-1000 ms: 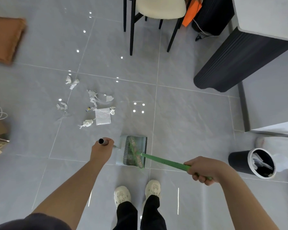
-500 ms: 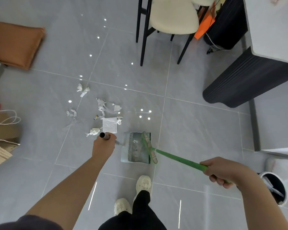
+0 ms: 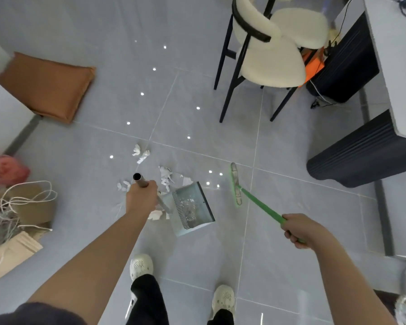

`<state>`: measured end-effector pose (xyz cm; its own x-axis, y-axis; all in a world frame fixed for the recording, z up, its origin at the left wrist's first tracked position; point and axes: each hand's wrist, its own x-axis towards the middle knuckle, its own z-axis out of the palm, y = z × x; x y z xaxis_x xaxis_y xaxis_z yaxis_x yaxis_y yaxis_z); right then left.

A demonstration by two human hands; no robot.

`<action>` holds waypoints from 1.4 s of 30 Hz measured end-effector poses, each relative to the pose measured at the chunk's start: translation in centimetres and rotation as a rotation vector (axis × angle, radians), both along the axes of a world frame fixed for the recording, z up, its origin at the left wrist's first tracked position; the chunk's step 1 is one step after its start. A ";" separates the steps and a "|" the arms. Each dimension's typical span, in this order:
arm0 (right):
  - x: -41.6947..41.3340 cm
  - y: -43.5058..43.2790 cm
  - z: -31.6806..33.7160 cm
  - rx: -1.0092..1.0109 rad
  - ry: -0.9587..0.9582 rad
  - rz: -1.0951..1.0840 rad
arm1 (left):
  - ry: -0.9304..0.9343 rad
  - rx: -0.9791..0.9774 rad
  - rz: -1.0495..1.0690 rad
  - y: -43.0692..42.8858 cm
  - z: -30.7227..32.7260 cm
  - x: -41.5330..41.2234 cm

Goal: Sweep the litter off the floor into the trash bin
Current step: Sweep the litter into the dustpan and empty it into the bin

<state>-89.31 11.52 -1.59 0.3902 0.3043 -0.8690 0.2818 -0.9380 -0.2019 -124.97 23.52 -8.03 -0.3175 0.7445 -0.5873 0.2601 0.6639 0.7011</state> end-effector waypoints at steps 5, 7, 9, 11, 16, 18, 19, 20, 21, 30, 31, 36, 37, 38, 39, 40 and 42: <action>-5.8 4.8 -5.2 0.013 -0.100 -0.081 | 0.015 -0.032 -0.030 6.7 -0.9 -6.7; -7.8 5.8 -7.1 0.012 -0.148 -0.075 | 0.007 -0.047 -0.006 8.0 -1.6 -9.5; -9.8 6.8 -8.4 -0.005 -0.183 -0.075 | 0.016 -0.063 -0.012 9.4 -2.4 -12.1; -11.4 7.8 -9.2 -0.030 -0.208 -0.054 | 0.030 -0.076 -0.016 10.7 -3.3 -14.3; -13.6 10.7 -10.3 -0.105 -0.214 0.002 | 0.092 -0.106 0.021 12.9 -5.7 -18.5; -15.2 12.0 -10.2 -0.148 -0.183 0.042 | 0.118 -0.138 0.005 13.8 -6.9 -19.6; -16.0 12.7 -9.9 -0.171 -0.168 0.058 | 0.137 -0.162 -0.021 14.2 -7.3 -19.9; -17.0 13.3 -9.7 -0.190 -0.155 0.085 | 0.151 -0.185 -0.045 14.4 -7.8 -20.2; -18.1 13.8 -9.5 -0.205 -0.143 0.119 | 0.158 -0.209 -0.063 14.6 -8.2 -20.4; -27.4 17.2 -8.7 -0.306 -0.034 0.551 | 0.131 -0.280 -0.109 15.6 -9.5 -21.3; -27.9 17.1 -8.8 -0.325 0.005 0.541 | 0.138 -0.274 -0.112 15.7 -9.5 -21.3; -27.9 17.0 -9.6 -0.365 0.127 0.241 | 0.185 -0.231 -0.182 15.6 -9.0 -20.5; -27.6 16.9 -9.8 -0.364 0.110 0.293 | 0.193 -0.223 -0.199 15.5 -8.8 -20.2; -27.5 16.8 -9.9 -0.369 0.088 0.349 | 0.199 -0.216 -0.208 15.4 -8.6 -20.1; -27.5 16.6 -10.1 -0.374 0.060 0.413 | 0.203 -0.210 -0.213 15.3 -8.5 -19.8; -27.6 16.3 -10.4 -0.370 0.043 0.491 | 0.204 -0.205 -0.214 15.1 -8.3 -19.6; -28.1 15.9 -10.4 -0.361 0.017 0.610 | 0.206 -0.190 -0.218 14.8 -7.9 -19.3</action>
<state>-117.36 27.41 -12.03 0.2277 0.1565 -0.9611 0.7777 -0.6231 0.0828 -144.24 38.27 -15.96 -0.2893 0.6918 -0.6616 0.5332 0.6905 0.4888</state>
